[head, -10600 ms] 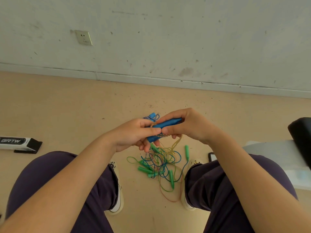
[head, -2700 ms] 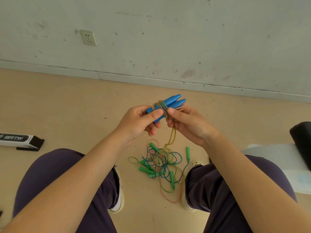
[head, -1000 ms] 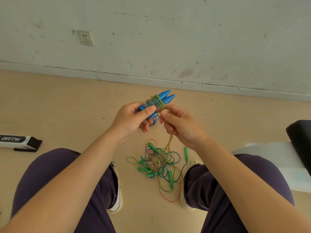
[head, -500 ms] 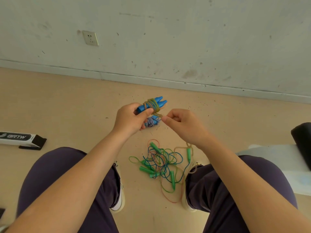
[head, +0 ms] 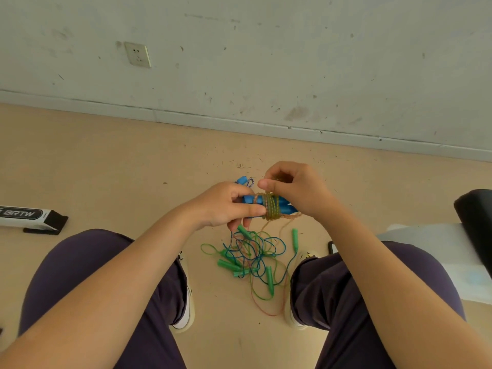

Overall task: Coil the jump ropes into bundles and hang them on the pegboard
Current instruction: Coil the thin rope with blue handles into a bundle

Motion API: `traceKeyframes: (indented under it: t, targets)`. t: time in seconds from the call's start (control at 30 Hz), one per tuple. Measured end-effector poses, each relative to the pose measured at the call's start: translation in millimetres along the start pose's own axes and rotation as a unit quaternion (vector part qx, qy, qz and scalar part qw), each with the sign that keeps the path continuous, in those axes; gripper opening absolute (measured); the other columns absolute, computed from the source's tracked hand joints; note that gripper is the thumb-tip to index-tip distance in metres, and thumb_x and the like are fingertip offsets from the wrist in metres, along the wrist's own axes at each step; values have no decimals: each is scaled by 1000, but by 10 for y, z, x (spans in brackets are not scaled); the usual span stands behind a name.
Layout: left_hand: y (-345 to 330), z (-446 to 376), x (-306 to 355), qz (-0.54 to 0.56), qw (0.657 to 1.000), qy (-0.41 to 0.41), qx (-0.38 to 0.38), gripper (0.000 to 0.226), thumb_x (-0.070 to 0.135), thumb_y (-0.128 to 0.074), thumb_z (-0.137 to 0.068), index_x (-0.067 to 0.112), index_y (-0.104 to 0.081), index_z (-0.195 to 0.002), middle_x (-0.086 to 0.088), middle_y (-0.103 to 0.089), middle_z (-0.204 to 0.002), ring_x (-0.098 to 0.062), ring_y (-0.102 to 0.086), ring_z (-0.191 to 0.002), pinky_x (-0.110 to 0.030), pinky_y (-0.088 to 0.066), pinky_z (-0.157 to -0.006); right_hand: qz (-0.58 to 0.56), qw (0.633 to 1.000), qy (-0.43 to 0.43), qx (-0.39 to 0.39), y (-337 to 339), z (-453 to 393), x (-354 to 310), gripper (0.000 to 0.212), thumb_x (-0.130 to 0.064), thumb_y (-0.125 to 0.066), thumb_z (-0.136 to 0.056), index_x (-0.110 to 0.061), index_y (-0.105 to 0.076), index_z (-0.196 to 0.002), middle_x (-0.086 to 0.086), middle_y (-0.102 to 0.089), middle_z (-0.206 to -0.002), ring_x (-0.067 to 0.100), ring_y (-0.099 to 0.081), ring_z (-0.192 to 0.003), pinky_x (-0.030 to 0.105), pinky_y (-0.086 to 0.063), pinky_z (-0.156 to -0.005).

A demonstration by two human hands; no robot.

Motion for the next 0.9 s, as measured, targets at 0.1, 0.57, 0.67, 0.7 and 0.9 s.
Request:
traceKeyframes:
  t: [0.1,0.57,0.67,0.7,0.9]
  targets:
    - [0,18,-4,14,1000,-5,3,26,24,-69,-93,-2,-65,-94,0,-67,-66,-13,-54,-47,-24,-46,-57,-51,999,8,-2,-17,7,10,23,-19,-78,-83,-5,-62,-89,-13,-59,-68,0,-50,-56,14,-43,-55]
    - [116,-11,34,124,988,-26,88,13,26,-67,-93,13,-69,-91,-3,-68,-67,-15,-55,-46,-23,-47,-49,-275,959,-49,-47,-13,16,73,34,-32,-75,-76,-13,-71,-104,8,-72,-92,28,-71,-79,33,-59,-69]
    - [100,2,30,164,985,-8,52,28,35,-68,-87,8,-68,-95,-5,-67,-68,-16,-56,-46,-23,-48,-49,-276,958,-43,-61,-20,31,59,38,-28,-72,-79,-4,-67,-108,16,-72,-89,33,-68,-73,29,-52,-54]
    - [96,8,31,176,984,4,26,35,38,-67,-85,6,-67,-99,-5,-66,-69,-16,-57,-46,-23,-48,-49,-273,959,-39,-61,-19,33,56,38,-27,-72,-79,-2,-66,-107,18,-72,-89,33,-67,-72,28,-50,-52]
    - [108,72,21,149,975,71,-146,37,41,-63,-93,6,-63,-104,-5,-66,-73,-14,-58,-48,-21,-46,-48,-213,972,-24,-92,-39,80,66,24,-16,-74,-83,-4,-71,-103,6,-70,-85,20,-61,-67,26,-50,-53]
Point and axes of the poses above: each hand's wrist, its own z-axis away from the middle knuckle, its own y-axis out of the back of the hand, x = y × z, the point moved 2 cm from there along -z, towards the middle knuckle
